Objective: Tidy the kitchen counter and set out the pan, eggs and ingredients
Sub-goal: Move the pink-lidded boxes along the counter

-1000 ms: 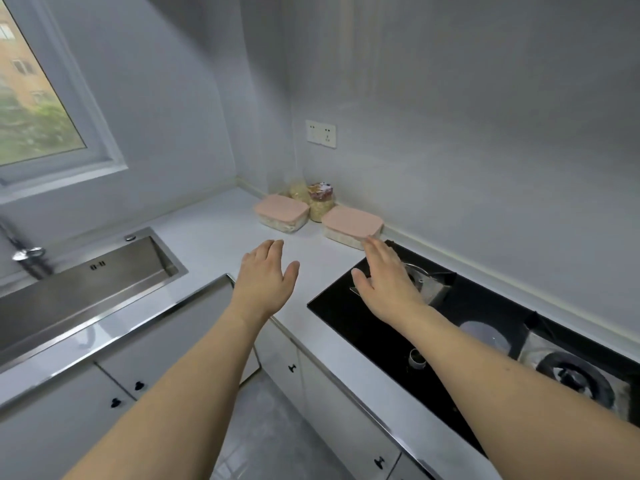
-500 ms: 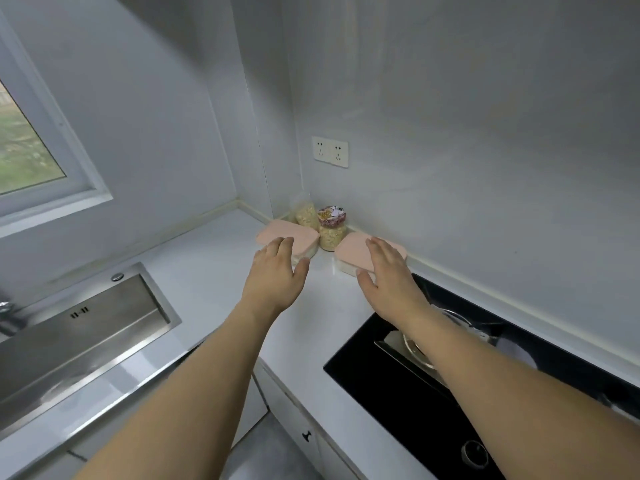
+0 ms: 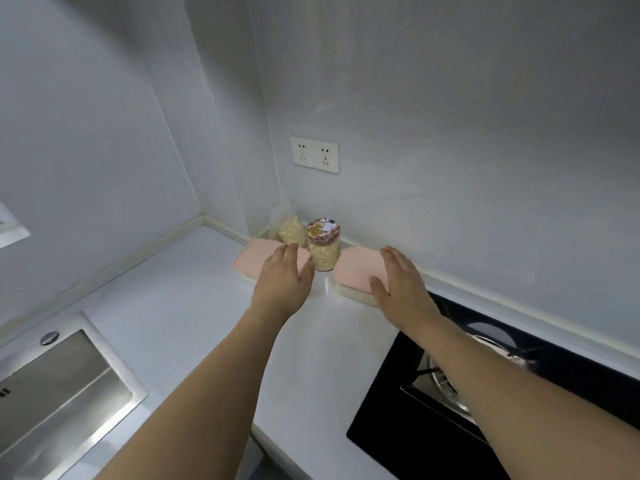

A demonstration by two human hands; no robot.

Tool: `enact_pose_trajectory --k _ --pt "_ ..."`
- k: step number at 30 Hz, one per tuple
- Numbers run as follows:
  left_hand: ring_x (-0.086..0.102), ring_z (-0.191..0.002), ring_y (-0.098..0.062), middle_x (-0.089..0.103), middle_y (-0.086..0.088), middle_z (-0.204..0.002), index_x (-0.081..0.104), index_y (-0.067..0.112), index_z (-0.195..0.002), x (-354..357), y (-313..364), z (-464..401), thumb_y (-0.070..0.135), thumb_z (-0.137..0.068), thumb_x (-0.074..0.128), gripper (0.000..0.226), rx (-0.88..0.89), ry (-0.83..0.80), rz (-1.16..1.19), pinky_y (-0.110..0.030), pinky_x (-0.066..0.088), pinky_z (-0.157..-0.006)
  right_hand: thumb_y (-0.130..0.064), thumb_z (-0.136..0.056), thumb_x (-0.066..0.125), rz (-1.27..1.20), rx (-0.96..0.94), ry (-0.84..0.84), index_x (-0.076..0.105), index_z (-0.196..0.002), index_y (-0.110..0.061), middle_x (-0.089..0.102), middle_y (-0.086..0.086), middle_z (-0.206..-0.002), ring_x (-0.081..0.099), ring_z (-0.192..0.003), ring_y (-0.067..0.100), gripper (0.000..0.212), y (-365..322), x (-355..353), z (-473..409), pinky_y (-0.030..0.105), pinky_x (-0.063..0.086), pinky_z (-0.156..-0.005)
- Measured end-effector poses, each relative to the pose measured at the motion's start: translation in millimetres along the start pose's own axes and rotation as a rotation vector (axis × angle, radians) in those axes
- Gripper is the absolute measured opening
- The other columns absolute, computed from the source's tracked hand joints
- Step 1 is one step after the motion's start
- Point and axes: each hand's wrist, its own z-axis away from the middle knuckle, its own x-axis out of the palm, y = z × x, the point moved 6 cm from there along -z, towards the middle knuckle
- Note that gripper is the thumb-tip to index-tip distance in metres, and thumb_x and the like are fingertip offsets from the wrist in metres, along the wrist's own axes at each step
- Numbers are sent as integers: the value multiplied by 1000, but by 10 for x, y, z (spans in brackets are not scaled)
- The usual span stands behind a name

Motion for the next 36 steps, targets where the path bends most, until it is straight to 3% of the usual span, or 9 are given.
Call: enact_pose_trajectory --k 6,10,14,18,21,24,29,33,36 --pt "34 -134 -30 39 -13 -146 37 6 -142 188 -321 -702 31 -100 45 50 -2 -78 109 -34 27 -106 -27 -97 46 60 223 63 24 -148 -4 22 9 -156 19 -143 22 60 176 241 -448 26 9 -117" --pt "42 -125 -32 46 -15 -136 41 8 -137 481 -471 -1090 29 -99 44 44 -4 -174 177 -37 33 -98 -28 -98 42 -57 504 127 20 -150 -6 17 8 -158 13 -146 20 61 493 339 -619 28 9 -119" --pt "45 -120 -35 49 -18 -132 40 10 -138 936 -500 -1280 30 -98 43 45 10 -298 239 -39 38 -94 -26 -97 43 -220 729 170 20 -149 -5 19 9 -157 22 -143 25 61 819 518 -690 35 19 -117" --pt "40 -127 -32 44 -17 -139 37 10 -142 1425 -492 -1426 34 -99 39 49 -84 -426 298 -39 34 -101 -31 -94 42 -306 943 196 27 -145 -6 34 9 -148 39 -131 31 59 1232 758 -745 43 34 -105" --pt "35 -133 -28 38 -11 -144 38 14 -144 1718 -536 -1555 34 -101 40 47 -153 -469 377 -33 30 -105 -27 -93 42 -444 1085 234 44 -122 -10 48 10 -114 50 -96 28 34 1495 1013 -792 34 40 -80" --pt "39 -132 -29 43 -8 -140 41 16 -143 2056 -660 -1715 32 -101 41 45 -240 -466 494 -32 31 -106 -18 -94 43 -553 1116 300 49 -110 -9 51 8 -97 48 -81 22 19 1697 1270 -845 28 37 -62" --pt "43 -129 -28 48 -8 -141 38 14 -145 2493 -769 -1822 31 -102 38 46 -332 -492 596 -28 30 -102 -25 -85 45 -789 1168 415 48 -113 -14 57 3 -97 53 -89 22 30 1872 1552 -880 31 42 -78" --pt "45 -128 -25 52 -7 -139 46 9 -140 2650 -822 -1818 31 -103 36 44 -375 -504 660 -22 29 -100 -15 -90 44 -910 1239 497 50 -108 -19 56 -2 -89 52 -84 20 20 2012 1679 -878 29 40 -74" --pt "46 -126 -26 53 -7 -137 47 10 -139 2709 -847 -1812 35 -103 37 45 -460 -488 712 -28 32 -101 -12 -90 44 -932 1276 521 52 -111 -19 58 0 -96 52 -85 18 24 2018 1676 -883 26 39 -66"
